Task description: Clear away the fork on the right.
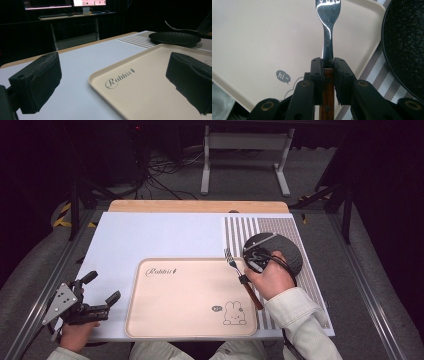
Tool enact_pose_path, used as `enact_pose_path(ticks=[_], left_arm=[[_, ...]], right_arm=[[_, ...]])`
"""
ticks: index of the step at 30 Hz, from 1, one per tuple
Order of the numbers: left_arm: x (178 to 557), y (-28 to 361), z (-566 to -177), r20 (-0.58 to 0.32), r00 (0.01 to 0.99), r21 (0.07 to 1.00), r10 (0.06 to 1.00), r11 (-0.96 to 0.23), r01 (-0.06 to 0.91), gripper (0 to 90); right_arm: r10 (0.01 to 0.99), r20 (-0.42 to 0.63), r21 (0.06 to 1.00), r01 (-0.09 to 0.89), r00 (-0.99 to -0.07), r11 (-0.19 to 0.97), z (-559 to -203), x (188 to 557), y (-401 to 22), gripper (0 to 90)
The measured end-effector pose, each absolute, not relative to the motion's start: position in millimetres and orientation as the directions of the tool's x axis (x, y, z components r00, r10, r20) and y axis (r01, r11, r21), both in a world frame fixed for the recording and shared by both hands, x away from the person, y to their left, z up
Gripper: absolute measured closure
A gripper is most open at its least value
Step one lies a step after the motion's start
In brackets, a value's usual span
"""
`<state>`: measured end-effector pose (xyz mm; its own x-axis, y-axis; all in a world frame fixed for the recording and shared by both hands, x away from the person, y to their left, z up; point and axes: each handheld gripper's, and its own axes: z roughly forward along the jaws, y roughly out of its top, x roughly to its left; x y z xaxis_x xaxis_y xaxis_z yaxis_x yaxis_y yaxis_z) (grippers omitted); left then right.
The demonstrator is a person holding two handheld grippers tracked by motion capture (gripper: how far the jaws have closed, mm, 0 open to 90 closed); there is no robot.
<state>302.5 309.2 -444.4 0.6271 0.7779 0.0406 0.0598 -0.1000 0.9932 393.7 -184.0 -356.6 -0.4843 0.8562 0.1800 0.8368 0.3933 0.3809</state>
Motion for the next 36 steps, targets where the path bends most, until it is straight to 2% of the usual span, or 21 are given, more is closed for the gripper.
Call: enact_pose_path(ticks=[18,36], left_arm=[[303,309,-444,0.043,0.627,0.993,0.778,-0.102,0.059,0.7],[303,310,-444,0.042,0.625,0.993,0.779,-0.102,0.06,0.7]], right_arm=[[0.885,0.169,0.346,0.867,-0.434,0.359,-387,400,-176,78.8],[0.88,0.189,0.3,0.879,-0.436,0.371,-408,398,-168,78.8]])
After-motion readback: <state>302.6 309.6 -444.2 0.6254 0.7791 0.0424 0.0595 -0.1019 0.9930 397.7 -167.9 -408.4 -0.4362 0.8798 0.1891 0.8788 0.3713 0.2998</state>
